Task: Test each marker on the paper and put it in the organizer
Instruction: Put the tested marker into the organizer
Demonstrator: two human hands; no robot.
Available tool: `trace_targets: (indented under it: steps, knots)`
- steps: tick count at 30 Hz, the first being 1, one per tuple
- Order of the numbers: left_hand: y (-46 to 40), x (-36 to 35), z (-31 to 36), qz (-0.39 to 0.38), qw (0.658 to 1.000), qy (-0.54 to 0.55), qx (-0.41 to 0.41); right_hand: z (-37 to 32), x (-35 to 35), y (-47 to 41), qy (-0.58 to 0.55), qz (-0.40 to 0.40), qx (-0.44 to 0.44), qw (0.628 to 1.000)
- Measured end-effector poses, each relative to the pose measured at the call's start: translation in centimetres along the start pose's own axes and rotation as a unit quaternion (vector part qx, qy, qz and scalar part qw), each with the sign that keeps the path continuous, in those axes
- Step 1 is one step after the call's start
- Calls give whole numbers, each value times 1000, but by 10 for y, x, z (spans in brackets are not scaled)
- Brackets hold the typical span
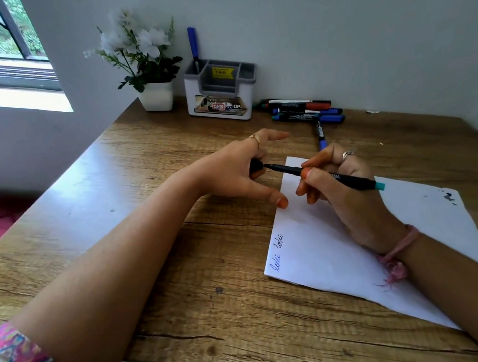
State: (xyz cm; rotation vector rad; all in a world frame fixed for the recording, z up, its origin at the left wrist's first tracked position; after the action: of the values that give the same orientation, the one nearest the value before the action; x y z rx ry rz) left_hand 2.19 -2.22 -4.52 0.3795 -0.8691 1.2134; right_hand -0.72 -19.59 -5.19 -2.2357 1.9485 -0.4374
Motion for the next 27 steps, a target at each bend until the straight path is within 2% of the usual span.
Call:
trace_targets:
  steps: [8, 12, 16, 19, 24, 27]
  knots:
    - [0, -2, 7, -6, 997, -52, -50, -1, -5, 1, 34, -40, 70, 996]
    - [1, -5, 13, -3, 994, -75, -82, 2, -7, 2, 40, -74, 71, 994]
    - [2, -8, 18, 14, 993, -54, -105, 3, -11, 1, 11, -68, 73, 995]
    - [3, -12, 21, 25, 991, -43, -122, 5, -15, 4, -12, -92, 69, 993]
    - [2, -15, 22, 36, 992, -43, -115, 3, -16, 8, 25, -123, 97, 987]
    - [3, -7, 21, 27, 994, 51, -96, -1, -13, 7, 22, -108, 94, 989]
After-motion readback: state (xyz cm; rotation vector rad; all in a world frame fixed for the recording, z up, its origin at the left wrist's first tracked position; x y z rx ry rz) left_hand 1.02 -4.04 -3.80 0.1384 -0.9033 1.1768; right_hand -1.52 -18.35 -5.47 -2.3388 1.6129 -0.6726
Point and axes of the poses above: each hand's wrist, its own y-axis away from the middle knuckle, its own x-axis out of the back of the hand, z = x × y, the point moved 3 cm from there along -y, towards the middle knuckle, and after that the axes turned 9 degrees about z, right-handed, at the moved point
